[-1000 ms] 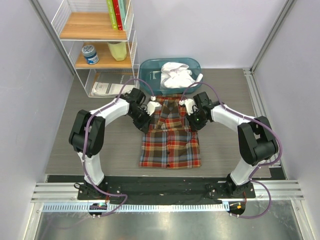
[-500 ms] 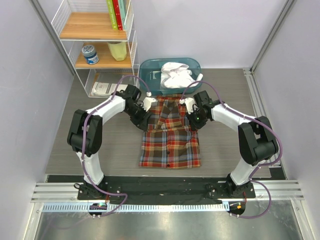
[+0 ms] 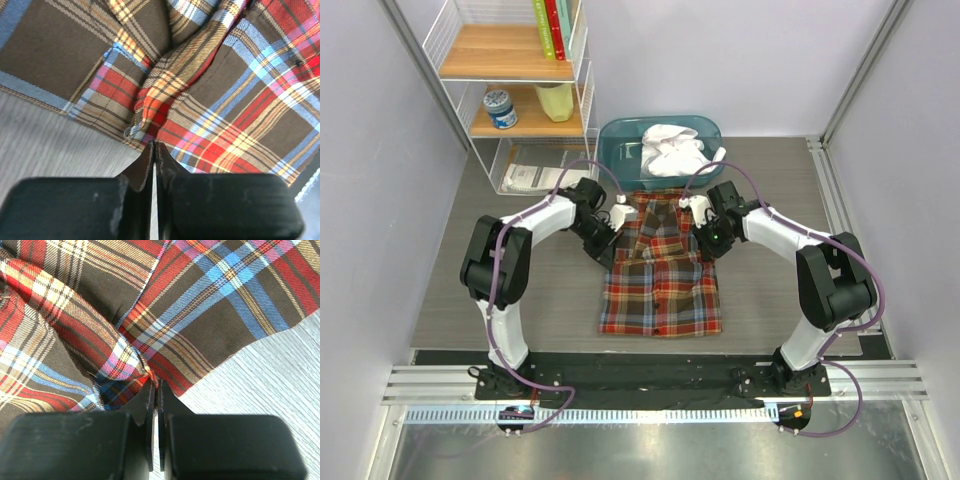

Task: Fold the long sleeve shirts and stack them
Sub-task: Fold the shirt

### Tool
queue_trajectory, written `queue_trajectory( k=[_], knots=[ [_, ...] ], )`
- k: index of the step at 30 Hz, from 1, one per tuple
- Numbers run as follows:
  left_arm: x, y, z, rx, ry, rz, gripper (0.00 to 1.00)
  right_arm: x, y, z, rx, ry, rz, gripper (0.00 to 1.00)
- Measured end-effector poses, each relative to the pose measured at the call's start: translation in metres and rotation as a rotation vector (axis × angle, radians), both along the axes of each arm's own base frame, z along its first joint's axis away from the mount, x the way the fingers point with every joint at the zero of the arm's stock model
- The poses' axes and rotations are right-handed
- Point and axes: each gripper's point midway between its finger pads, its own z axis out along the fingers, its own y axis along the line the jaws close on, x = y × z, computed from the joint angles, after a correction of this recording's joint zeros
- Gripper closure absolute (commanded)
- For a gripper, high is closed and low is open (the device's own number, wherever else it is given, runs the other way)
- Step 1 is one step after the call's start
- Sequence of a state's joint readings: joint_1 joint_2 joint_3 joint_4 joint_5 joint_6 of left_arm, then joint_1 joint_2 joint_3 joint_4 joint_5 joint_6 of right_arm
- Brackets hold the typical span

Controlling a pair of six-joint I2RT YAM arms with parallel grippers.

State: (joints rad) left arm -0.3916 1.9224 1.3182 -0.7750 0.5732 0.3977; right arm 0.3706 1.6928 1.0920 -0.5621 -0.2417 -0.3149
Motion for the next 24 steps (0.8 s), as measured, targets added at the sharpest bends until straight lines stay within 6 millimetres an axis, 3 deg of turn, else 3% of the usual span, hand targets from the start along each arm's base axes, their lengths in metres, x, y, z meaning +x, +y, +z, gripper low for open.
queue_trajectory(
  k=[11,16,19,20,24],
  knots=[
    [0.013,0.005,0.012,0.004,-0.051,0.030,1.00,0.009,-0.005,0.007,0.005,-0.014,-0.015,0.99],
    [0.022,0.007,0.010,0.013,-0.074,0.053,1.00,0.011,-0.006,-0.003,-0.004,0.000,-0.011,0.96],
    [0.026,0.007,0.004,0.019,-0.071,0.058,0.97,0.011,-0.006,-0.015,-0.013,0.025,-0.010,0.84],
    [0.027,0.006,0.001,0.023,-0.066,0.059,0.96,0.011,-0.007,-0.018,-0.015,0.032,-0.010,0.74],
    [0.028,0.006,-0.012,0.037,-0.036,0.078,0.92,0.012,-0.007,-0.015,-0.018,0.036,-0.019,0.55]
  ],
)
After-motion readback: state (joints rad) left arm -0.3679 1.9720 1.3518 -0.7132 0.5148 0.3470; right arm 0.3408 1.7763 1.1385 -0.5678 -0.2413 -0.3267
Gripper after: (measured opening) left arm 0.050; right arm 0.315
